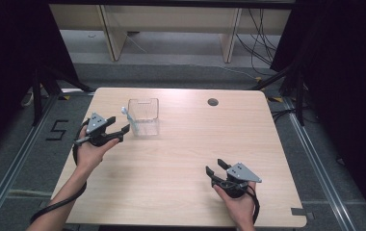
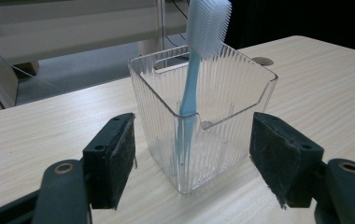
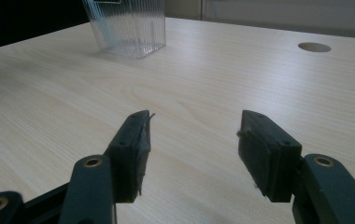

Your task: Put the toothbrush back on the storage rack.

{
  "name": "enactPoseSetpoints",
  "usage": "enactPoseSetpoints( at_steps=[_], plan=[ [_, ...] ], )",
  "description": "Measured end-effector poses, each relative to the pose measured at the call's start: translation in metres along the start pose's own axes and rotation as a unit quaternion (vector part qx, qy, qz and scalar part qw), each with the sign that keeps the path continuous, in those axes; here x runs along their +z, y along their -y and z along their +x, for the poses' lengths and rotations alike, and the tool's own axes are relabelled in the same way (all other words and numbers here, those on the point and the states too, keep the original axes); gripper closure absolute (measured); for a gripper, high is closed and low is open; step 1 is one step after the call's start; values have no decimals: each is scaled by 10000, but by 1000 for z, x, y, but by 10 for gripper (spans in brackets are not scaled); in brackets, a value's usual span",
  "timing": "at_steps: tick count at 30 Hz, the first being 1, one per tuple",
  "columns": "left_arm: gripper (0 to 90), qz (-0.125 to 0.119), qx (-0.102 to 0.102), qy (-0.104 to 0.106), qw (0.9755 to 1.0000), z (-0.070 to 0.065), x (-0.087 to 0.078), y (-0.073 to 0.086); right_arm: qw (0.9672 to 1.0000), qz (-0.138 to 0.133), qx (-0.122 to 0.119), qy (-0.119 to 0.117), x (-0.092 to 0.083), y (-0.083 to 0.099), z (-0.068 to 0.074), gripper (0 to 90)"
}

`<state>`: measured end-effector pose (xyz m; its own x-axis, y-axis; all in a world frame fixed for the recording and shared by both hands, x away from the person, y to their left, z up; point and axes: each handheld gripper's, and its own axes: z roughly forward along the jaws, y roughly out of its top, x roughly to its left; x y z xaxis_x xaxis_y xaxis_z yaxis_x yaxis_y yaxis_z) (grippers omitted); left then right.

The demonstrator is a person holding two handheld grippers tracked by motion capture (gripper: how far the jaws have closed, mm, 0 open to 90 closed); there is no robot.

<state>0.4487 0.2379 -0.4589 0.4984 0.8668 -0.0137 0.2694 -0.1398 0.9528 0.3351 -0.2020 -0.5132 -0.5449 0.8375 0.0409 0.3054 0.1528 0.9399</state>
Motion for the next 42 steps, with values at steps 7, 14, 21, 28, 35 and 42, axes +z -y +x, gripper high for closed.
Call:
enactPoseSetpoints(
  at_steps=[7,14,21,28,35,42],
  plan=[
    [306,-51,-1,-3,10000,-3,-10,2,10000,6,-6,-3,0,0,0,442],
    [306,-84,8,26,10000,-7,-20,8,9998,19,157,-104,-1,0,1,439],
    [305,-114,29,55,9999,-12,-31,16,9998,73,145,-62,-1,0,1,435],
    [305,-127,37,39,9999,-15,-43,22,10000,8,-16,6,0,0,0,432],
    [305,-139,33,73,9999,-22,-55,34,9997,88,199,-74,-1,0,2,429],
    [304,-188,62,71,9998,-27,-67,50,9998,39,132,-125,-1,0,0,427]
  ],
)
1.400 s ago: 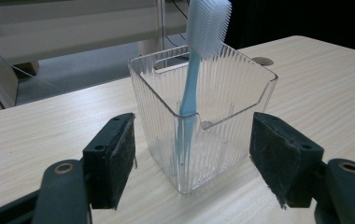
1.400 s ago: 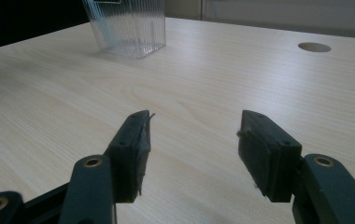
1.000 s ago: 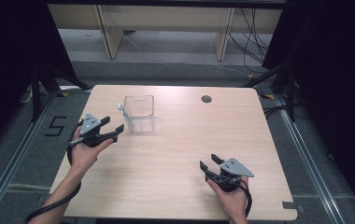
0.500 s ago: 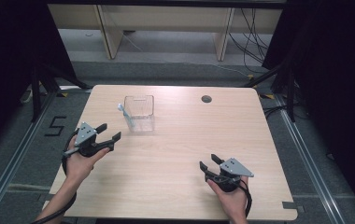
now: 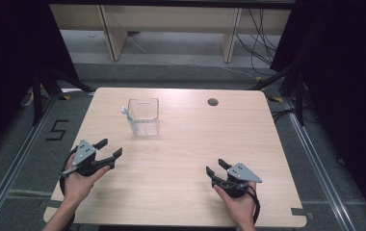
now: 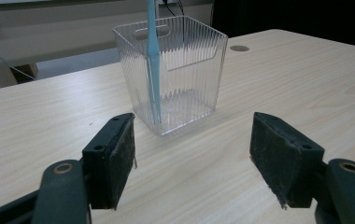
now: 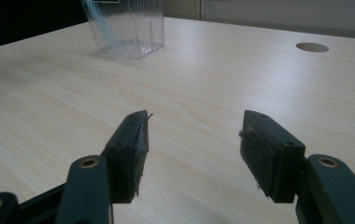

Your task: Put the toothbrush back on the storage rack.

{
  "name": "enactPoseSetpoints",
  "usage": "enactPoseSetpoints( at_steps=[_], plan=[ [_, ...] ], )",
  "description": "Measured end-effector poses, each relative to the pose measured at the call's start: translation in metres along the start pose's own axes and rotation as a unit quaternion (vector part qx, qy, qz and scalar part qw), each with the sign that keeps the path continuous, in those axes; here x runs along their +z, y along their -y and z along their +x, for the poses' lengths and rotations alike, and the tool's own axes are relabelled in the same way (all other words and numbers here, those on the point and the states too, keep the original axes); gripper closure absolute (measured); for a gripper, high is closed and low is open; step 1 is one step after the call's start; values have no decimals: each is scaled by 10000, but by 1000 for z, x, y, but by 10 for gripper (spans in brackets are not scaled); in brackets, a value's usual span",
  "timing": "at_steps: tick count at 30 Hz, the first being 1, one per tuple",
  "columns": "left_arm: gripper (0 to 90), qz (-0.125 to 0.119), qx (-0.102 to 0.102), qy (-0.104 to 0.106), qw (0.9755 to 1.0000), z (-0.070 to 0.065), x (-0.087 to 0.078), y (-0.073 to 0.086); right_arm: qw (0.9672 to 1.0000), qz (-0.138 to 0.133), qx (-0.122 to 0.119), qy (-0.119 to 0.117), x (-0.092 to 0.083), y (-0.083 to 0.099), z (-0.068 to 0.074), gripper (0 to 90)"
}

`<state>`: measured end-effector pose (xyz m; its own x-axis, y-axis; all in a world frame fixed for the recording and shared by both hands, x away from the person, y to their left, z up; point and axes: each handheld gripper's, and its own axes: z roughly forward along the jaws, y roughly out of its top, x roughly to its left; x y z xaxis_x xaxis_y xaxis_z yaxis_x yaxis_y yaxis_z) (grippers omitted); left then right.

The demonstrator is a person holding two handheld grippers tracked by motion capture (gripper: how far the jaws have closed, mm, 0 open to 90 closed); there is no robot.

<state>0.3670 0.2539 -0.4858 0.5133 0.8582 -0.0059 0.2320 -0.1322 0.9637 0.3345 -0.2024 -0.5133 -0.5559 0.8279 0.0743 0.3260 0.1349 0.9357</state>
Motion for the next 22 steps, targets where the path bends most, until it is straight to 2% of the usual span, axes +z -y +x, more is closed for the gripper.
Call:
enactPoseSetpoints(
  at_steps=[3,5,6,8,9,11,14,15,16,19,20,21,22],
  plan=[
    [305,-36,-51,59,10000,-2,-4,9,10000,41,8,48,0,0,1,427],
    [306,6,-8,35,10000,-3,-8,15,9999,58,-39,93,0,0,1,426],
    [305,13,-17,26,10000,-4,-9,17,9997,-52,-177,146,1,0,-1,426],
    [306,-19,-24,31,10000,-5,-11,22,9997,-36,-175,146,1,0,-1,425],
    [305,-29,-33,36,10000,-5,-12,24,9999,28,-18,132,0,0,2,424],
    [305,-66,-61,37,10000,-5,-14,27,9999,68,59,109,0,1,3,423],
    [311,-218,-127,26,9997,-7,-15,33,9999,65,-45,116,0,1,0,421],
    [312,-175,-139,2,9998,-8,-17,35,9999,101,34,119,-1,1,1,421],
    [311,-213,-132,16,9997,-9,-17,36,9999,57,-97,121,0,1,-1,420],
    [311,-231,-102,-9,9997,-10,-19,39,9998,32,-141,133,0,1,-2,419],
    [311,-234,-101,-20,9997,-10,-20,39,9999,114,61,101,-1,1,1,419],
    [311,-240,-120,-28,9996,-10,-20,40,9999,90,47,90,0,1,0,419],
    [311,-256,-140,-36,9996,-11,-20,41,9998,18,-136,109,1,1,-2,419]
  ],
)
